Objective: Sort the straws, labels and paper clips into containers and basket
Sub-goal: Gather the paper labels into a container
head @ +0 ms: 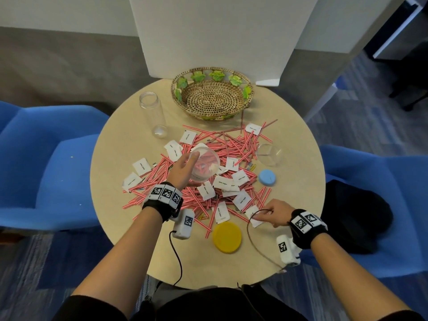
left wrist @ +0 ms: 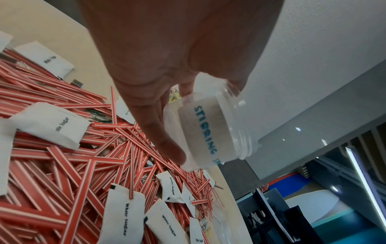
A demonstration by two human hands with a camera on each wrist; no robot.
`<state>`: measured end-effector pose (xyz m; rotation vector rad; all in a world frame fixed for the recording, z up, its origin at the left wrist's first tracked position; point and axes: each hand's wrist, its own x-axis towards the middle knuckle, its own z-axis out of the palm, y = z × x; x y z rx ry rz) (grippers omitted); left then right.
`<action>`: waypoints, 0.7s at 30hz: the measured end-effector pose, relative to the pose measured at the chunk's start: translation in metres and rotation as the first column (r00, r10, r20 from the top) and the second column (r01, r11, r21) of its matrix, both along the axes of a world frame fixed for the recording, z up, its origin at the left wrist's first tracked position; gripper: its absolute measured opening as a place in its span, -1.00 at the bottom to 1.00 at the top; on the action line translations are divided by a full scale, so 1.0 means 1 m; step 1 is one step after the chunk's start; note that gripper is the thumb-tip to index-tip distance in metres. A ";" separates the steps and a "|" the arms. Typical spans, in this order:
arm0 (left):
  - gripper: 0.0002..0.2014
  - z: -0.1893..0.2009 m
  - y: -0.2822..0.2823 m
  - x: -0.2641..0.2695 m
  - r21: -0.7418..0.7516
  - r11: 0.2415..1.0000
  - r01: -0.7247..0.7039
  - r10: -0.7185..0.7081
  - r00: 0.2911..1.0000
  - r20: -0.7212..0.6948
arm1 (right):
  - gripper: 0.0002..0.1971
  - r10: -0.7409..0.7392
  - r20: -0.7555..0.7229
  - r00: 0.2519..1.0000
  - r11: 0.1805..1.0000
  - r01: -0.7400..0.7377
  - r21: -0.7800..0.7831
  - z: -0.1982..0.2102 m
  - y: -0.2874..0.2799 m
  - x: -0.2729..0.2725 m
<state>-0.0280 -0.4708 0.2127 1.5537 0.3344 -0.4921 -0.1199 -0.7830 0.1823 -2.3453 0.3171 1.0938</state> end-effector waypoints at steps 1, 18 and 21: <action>-0.38 0.000 0.000 0.000 0.001 1.000 -0.003 0.003 1.000 -0.001 | -0.56 0.001 0.036 0.999 1.000 0.000 -0.030 -0.005 0.008 -0.002; -0.37 -0.005 0.012 -0.001 0.061 0.998 -0.011 0.013 1.000 -0.024 | -0.63 -0.102 0.105 0.989 0.944 0.129 -0.302 -0.021 0.065 0.011; -0.38 -0.005 0.013 -0.002 0.061 0.998 -0.023 0.025 0.999 -0.030 | -0.72 -0.155 0.147 0.977 0.951 0.187 -0.246 -0.025 0.064 0.010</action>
